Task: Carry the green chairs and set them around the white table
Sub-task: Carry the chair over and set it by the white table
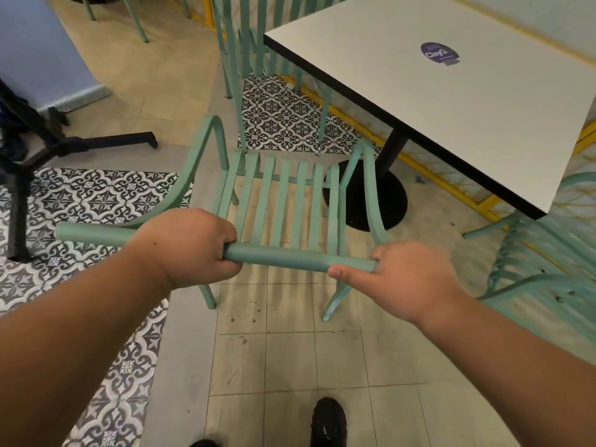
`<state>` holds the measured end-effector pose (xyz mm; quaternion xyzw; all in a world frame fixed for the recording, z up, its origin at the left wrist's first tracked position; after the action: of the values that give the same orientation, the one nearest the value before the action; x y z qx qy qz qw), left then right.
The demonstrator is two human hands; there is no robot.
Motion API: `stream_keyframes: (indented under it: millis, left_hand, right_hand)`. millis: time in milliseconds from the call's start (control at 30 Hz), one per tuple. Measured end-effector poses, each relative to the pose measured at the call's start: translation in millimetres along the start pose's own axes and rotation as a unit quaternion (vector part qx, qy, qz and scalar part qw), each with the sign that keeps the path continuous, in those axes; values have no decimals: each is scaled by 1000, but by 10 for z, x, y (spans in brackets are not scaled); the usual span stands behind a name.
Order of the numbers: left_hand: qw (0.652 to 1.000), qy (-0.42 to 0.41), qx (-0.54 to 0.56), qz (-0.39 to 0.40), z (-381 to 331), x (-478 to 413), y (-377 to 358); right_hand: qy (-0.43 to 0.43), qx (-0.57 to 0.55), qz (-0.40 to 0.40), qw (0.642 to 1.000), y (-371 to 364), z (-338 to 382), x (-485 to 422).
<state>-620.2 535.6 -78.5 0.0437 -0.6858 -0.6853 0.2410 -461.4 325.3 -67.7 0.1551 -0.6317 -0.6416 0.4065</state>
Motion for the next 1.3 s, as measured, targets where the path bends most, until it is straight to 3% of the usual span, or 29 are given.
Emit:
stream_keyframes:
  millis: [567, 700, 833, 933, 1067, 1300]
  left_hand:
    - [997, 21, -80, -9, 594, -110, -30]
    - [997, 50, -49, 10, 483, -73, -7]
    - [998, -9, 47, -40, -98, 83, 114]
    - [990, -7, 105, -92, -597, 40, 167]
    - [987, 72, 49, -138, -651, -100, 81]
    - [981, 46, 37, -186, -625, -85, 117]
  right_hand:
    - [-16, -73, 34, 997, -216, 470, 61]
    - [23, -67, 55, 996, -214, 449, 59]
    - [132, 4, 48, 990, -71, 400, -3]
    - [188, -48, 92, 977, -76, 362, -70]
    - [227, -96, 130, 960, -247, 470, -57]
    - [212, -133, 141, 958, -250, 500, -50]
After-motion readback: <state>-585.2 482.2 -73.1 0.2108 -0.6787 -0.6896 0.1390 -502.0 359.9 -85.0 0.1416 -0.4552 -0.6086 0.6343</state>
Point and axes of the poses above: each hand's wrist, its own x-axis away from the middle knuckle, its own y-axis out of the back of the hand, z = x × y, the point moved 9 cm from there along -x, towards the middle knuckle, and after that the axes turned 5 degrees about -x, right-handed, at the moved point
